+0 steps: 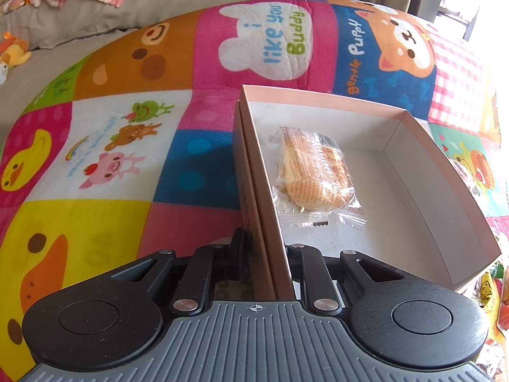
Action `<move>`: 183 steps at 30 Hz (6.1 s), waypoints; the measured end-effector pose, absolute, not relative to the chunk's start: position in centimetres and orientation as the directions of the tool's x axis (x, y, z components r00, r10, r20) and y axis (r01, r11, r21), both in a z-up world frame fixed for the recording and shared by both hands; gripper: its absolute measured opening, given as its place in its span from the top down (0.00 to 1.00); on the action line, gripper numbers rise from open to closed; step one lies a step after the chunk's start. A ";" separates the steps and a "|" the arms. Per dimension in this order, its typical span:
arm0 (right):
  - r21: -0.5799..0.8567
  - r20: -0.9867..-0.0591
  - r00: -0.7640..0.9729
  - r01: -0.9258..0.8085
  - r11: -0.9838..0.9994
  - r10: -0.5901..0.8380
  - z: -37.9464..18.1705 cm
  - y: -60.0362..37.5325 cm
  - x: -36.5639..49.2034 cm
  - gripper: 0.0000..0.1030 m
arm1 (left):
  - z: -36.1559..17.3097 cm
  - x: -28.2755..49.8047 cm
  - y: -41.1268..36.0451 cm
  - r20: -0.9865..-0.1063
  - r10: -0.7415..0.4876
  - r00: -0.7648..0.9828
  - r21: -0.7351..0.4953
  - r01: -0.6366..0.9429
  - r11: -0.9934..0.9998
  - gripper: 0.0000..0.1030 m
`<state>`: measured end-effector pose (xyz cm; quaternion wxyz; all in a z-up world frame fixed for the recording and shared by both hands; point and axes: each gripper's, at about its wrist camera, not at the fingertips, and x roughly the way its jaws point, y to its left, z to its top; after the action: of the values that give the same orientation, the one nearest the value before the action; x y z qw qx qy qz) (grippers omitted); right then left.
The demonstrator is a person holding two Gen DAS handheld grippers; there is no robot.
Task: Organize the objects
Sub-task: 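Grasp the white-and-red wrapped snack packet with the right gripper, then carry the white packet into the pink box and release it, then grasp the clear rice-cracker bar with the right gripper, then lower the rice-cracker bar into the pink box and open the right gripper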
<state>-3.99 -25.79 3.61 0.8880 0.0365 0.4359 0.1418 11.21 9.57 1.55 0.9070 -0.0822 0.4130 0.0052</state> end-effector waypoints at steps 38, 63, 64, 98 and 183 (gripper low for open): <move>0.129 -0.520 0.781 -0.328 0.936 0.346 10.5 -16.1 5.7 0.26 | 1.7 11.5 9.5 -0.756 -0.060 0.652 -0.131 -0.060 0.990 0.82; 0.010 -0.659 0.740 -0.167 0.986 0.132 3.0 -20.4 3.2 0.23 | 1.6 11.4 9.5 -0.751 -0.060 0.658 -0.140 -0.070 0.988 0.82; 0.005 -0.655 0.744 -0.169 0.986 0.131 3.1 -20.4 3.3 0.28 | 1.6 11.4 9.5 -0.751 -0.060 0.658 -0.140 -0.070 0.988 0.82; 0.178 -0.807 0.512 -0.265 0.948 0.294 2.5 -22.2 4.0 0.73 | 1.6 11.3 9.3 -0.750 -0.057 0.659 -0.140 -0.074 0.987 0.82; 0.152 -0.606 0.698 -0.368 0.917 0.381 8.5 -14.2 8.6 0.48 | 1.4 10.9 9.7 -0.735 -0.070 0.675 -0.158 -0.070 0.985 0.82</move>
<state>8.56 -14.17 8.50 0.9214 0.0093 0.3311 0.2033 10.90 9.70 1.40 0.9110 -0.0868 0.4032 0.0002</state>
